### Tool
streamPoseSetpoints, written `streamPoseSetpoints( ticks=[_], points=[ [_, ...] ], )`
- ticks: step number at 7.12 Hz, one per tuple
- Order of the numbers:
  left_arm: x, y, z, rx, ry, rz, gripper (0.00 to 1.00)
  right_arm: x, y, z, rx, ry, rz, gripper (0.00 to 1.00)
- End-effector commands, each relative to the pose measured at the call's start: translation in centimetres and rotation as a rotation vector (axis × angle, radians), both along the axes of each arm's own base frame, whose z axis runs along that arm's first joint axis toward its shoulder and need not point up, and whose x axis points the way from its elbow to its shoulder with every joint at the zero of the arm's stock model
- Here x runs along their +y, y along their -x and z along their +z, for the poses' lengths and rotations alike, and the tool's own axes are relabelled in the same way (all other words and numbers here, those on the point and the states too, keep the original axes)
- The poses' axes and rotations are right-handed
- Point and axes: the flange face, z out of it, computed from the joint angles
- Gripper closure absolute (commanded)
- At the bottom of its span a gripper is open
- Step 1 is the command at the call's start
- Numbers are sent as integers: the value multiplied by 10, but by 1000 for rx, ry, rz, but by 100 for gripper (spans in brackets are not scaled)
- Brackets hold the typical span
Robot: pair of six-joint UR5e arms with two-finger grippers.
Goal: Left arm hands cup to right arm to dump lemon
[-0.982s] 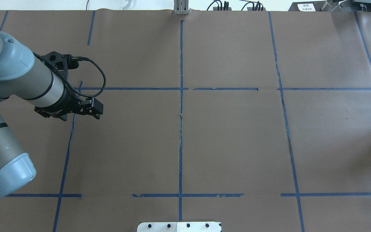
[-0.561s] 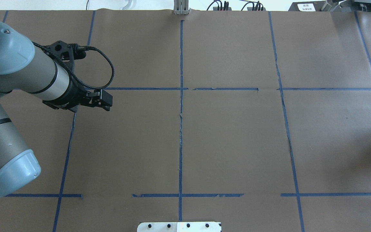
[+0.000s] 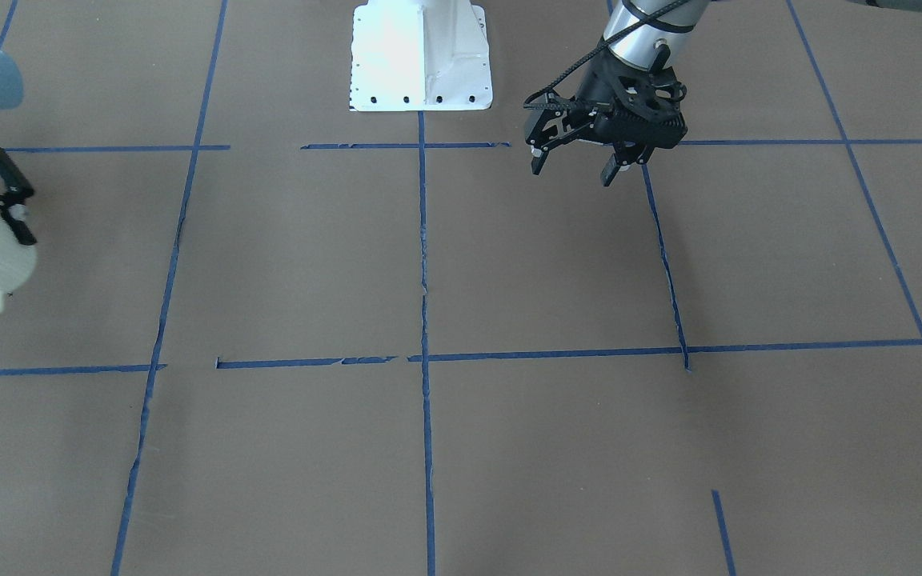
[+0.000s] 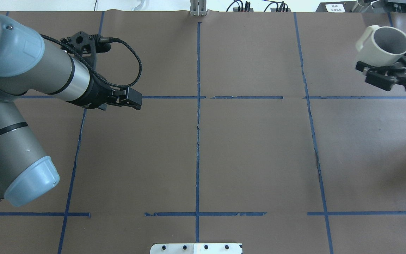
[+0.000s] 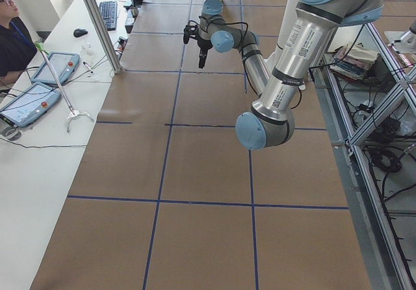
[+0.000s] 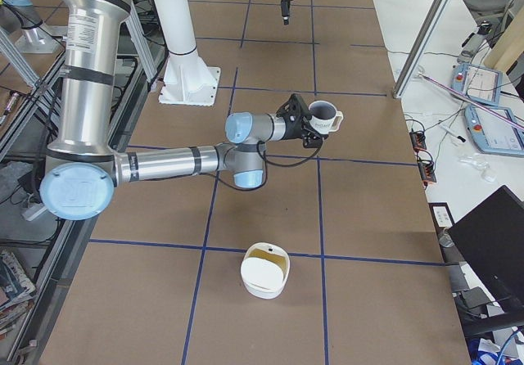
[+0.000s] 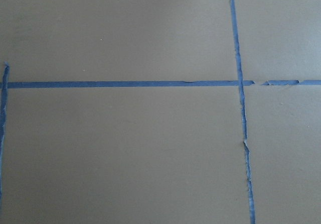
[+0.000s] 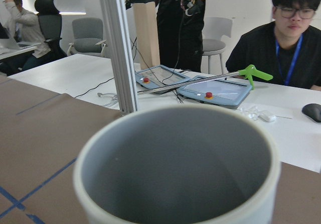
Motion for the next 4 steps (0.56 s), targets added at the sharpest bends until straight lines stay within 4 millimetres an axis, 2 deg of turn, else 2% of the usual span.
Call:
streamPoseSetpoints(
  ticks=[1,2,3,4],
  points=[
    [-8,-7,10,-12,17,2,0,-22,195,-59,41,-85,51,100],
    [-11,-7,10,-29,42,-4,0,-32,259,-88,65,-114,132,100],
    [-13,-10,-9,-49,80,-14,0,-40,285,-104,84,-119,134,99],
    [-15,-12,-30,-16,181,-88,0,-36,309,-127,114,-98,163,97]
  ],
)
